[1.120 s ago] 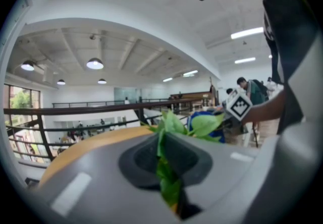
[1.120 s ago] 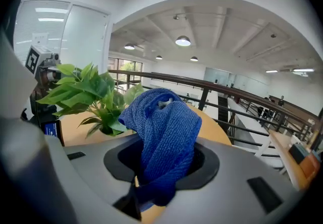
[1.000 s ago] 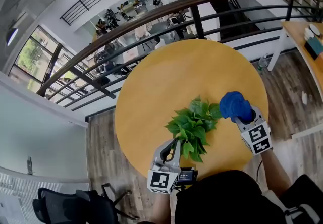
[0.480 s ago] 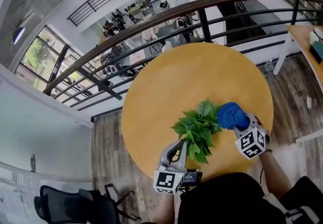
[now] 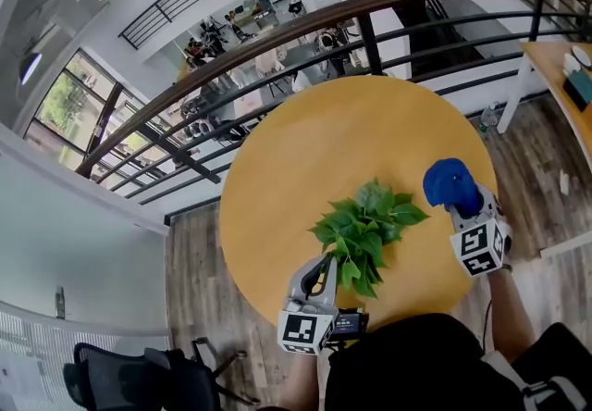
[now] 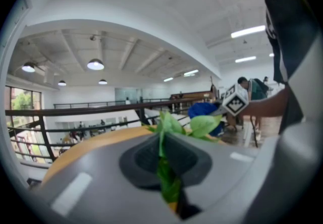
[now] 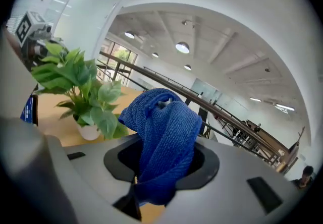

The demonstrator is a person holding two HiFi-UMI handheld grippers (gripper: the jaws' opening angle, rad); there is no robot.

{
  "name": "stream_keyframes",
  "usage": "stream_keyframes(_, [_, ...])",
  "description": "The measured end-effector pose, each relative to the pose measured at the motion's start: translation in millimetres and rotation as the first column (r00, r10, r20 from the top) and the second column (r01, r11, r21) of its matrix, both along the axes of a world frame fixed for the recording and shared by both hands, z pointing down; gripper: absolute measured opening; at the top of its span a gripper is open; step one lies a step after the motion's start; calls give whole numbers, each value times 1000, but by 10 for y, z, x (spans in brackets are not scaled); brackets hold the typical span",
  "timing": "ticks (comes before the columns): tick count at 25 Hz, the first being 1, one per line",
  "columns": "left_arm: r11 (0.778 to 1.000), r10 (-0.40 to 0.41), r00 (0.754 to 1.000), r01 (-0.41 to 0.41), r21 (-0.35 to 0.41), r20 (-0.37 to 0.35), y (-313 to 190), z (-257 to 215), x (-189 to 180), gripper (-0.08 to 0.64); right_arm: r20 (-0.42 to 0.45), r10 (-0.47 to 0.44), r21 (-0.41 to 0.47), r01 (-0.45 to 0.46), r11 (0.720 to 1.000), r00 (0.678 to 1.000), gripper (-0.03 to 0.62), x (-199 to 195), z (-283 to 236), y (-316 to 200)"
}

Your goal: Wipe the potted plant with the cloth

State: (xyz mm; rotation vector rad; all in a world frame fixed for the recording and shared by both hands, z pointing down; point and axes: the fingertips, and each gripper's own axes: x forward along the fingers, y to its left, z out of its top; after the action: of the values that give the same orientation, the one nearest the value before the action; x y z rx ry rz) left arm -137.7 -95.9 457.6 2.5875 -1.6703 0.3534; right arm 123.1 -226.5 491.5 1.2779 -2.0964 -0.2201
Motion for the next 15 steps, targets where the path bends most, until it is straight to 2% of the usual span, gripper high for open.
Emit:
stream_keyframes(3, [1000, -2, 1000, 2, 1, 0, 4, -21, 9, 6, 76, -90, 52, 87, 995, 993, 163, -330, -317, 115])
stream_keyframes(5, [1000, -6, 1000, 6, -1, -2, 0, -15, 3, 6, 81, -169, 37, 166, 985, 982, 163, -577, -283, 240])
stream_keyframes(7, [1000, -13, 1000, 13, -1, -4, -8, -5, -21, 6, 24, -226, -12, 226, 974, 974, 163, -756, -37, 347])
stream_keyframes(9, [1000, -16, 1000, 16, -2, -9, -16, 0, -36, 6, -67, -243, -66, 239, 969, 968, 163, -770, 258, 418])
stream_keyframes(12, [1000, -15, 1000, 15, -5, -11, -21, 0, -44, 6, -185, -209, -126, 188, 974, 960, 164, -518, 610, 436])
stream_keyframes(15, [1000, -17, 1000, 17, -6, -19, -21, 0, -64, 6, -313, -154, -155, 110, 982, 937, 163, -141, 852, 386])
